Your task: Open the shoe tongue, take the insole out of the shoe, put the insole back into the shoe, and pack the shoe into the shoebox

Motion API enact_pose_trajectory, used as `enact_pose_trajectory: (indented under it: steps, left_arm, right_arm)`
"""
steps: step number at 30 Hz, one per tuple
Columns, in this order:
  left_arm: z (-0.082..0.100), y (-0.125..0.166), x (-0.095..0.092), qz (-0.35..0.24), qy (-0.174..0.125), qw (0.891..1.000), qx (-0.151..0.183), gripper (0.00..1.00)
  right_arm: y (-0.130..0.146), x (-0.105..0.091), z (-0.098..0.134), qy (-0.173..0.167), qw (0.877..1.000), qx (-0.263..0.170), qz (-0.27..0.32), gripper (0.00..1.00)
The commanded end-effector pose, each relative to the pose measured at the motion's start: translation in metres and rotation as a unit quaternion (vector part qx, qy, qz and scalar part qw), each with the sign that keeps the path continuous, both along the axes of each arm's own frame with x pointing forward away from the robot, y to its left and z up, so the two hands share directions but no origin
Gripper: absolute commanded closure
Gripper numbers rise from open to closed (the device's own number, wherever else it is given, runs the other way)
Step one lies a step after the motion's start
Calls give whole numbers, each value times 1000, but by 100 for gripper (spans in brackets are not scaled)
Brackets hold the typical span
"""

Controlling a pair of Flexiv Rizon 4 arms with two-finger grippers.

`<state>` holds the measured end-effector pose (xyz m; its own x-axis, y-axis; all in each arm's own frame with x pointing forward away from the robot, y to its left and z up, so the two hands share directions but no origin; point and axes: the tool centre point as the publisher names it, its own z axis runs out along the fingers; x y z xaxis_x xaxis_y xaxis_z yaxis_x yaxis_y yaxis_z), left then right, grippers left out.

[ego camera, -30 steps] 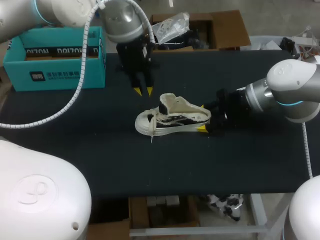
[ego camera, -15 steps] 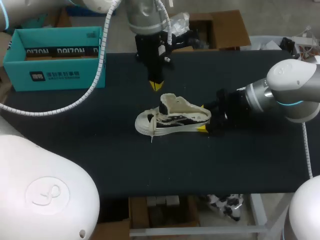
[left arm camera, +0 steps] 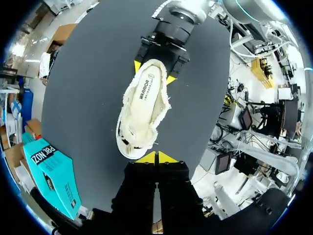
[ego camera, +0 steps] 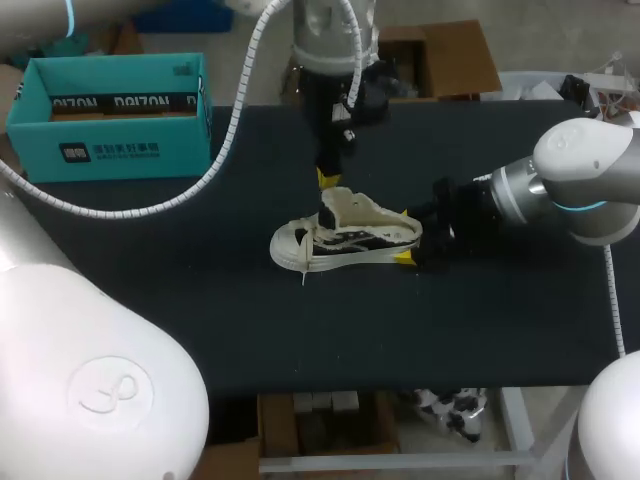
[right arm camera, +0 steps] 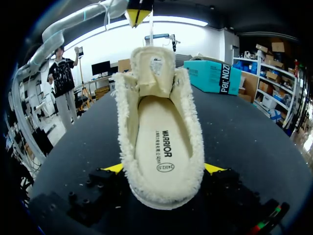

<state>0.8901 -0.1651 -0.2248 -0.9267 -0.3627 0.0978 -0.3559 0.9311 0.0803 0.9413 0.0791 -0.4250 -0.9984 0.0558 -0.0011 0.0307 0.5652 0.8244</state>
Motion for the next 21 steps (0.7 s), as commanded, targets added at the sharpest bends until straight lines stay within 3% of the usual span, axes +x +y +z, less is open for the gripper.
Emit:
enact_pose_trajectory:
  steps: [1,3,9,11,13,21]
  left_arm:
    - [-21,-12,1,-106,-20,992,-65,100]
    - [-29,-16,4,-103,-38,991,-72,100]
    - [-56,-28,9,-119,-46,988,-88,100]
    - [-63,-30,10,-128,-39,986,-97,100]
    - [-70,-34,11,-139,-25,987,-79,100]
    - [-70,-34,11,-139,-25,987,-79,100]
  right_arm:
    - [-2,2,-4,0,1000,1,1,100]
    - [-2,2,-4,0,1000,1,1,100]
    - [-2,2,-4,0,1000,1,1,100]
    - [-2,2,-4,0,1000,1,1,100]
    - [-2,2,-4,0,1000,1,1,100]
    - [-2,2,-4,0,1000,1,1,100]
